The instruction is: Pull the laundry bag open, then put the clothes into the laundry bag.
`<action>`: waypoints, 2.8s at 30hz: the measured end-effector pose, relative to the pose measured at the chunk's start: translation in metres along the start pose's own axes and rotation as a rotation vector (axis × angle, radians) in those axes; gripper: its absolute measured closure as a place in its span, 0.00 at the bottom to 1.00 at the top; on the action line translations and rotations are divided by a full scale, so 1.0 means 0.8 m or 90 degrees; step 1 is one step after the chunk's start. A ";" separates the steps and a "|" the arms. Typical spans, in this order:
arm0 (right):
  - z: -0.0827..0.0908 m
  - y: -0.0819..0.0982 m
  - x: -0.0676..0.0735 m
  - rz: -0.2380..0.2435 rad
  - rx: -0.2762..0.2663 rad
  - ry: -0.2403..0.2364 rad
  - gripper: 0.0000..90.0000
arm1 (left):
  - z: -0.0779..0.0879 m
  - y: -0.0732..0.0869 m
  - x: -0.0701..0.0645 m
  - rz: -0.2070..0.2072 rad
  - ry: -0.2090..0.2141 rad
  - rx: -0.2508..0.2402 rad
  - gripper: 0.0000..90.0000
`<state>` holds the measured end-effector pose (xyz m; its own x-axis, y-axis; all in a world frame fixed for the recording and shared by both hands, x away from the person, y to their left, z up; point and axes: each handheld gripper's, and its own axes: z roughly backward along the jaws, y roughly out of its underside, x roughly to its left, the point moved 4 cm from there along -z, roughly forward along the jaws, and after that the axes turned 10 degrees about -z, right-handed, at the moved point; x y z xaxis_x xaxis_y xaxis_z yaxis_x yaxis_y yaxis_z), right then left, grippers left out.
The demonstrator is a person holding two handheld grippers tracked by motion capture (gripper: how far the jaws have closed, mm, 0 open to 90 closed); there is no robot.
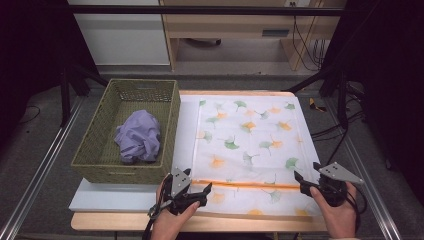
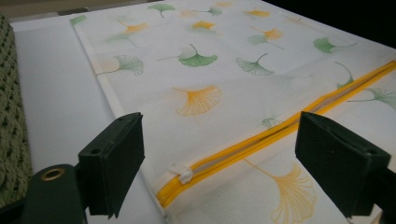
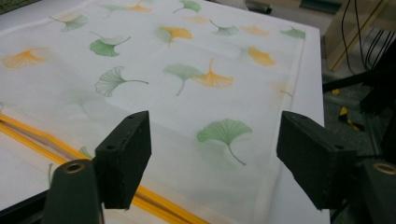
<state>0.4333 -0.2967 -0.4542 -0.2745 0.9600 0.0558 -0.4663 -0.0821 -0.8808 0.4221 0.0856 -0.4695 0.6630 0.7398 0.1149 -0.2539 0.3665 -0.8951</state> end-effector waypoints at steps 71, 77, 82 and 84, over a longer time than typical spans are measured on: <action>-0.089 0.014 0.119 0.200 0.158 -0.242 0.63 | 0.006 0.009 -0.018 0.015 0.015 0.004 0.09; -0.098 0.018 0.122 0.206 0.176 -0.246 0.57 | 0.007 0.007 -0.016 0.013 0.017 0.007 0.10; -0.104 0.020 0.123 0.213 0.188 -0.240 0.60 | 0.007 0.006 -0.017 0.013 0.021 0.008 0.10; -0.107 0.021 0.121 0.214 0.193 -0.236 0.65 | 0.007 0.006 -0.017 0.012 0.022 0.008 0.10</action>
<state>0.4709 -0.1823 -0.5036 -0.6997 0.7144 0.0053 -0.5077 -0.4920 -0.7073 0.4080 0.0803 -0.4729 0.6821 0.7265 0.0831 -0.2749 0.3601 -0.8915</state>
